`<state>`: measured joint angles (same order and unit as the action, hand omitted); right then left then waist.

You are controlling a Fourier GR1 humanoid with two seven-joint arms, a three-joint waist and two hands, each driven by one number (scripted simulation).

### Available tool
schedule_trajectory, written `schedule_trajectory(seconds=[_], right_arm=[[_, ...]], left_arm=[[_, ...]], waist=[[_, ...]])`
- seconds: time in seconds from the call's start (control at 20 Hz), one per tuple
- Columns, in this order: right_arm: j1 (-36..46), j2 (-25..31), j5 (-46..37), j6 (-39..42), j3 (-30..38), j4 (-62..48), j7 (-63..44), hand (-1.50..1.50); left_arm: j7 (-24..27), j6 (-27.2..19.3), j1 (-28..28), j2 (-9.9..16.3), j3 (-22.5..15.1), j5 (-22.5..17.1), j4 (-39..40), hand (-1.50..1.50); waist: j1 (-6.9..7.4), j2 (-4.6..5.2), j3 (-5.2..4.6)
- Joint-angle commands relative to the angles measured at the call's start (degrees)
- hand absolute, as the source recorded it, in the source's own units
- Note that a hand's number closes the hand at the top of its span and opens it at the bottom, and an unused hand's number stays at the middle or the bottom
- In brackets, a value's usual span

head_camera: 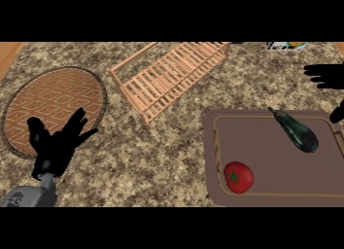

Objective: Pick the eggplant from the tray and place it in the tiered shelf

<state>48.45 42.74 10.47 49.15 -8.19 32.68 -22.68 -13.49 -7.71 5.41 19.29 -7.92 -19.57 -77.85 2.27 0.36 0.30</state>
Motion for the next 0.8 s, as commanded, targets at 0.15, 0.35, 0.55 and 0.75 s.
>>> schedule_trajectory(seconds=[0.15,0.35,0.55,0.75], right_arm=[[3.07,-3.01,-7.45,2.48,-2.70,-2.78,1.57,-1.50],[-0.64,-4.59,-9.85,-0.90,-2.64,-0.22,0.84,-1.50],[1.87,-3.25,-13.45,-0.38,-2.61,-3.06,2.29,-1.50],[-1.63,-8.21,-13.61,-4.46,-1.45,2.16,-0.38,-1.50]], left_arm=[[-1.69,-0.02,-1.38,-0.04,0.67,1.76,1.11,0.00],[-4.16,-1.39,0.00,-1.61,1.11,2.43,0.83,0.00],[1.32,0.85,-2.46,-2.28,2.39,2.69,3.99,0.00],[-0.61,1.32,-4.93,-1.61,2.71,3.26,-1.08,0.00]], waist=[[-0.94,-0.01,-0.25],[-2.00,-0.31,-0.30],[-1.60,-0.13,-0.30],[-2.03,-0.46,-0.31]])
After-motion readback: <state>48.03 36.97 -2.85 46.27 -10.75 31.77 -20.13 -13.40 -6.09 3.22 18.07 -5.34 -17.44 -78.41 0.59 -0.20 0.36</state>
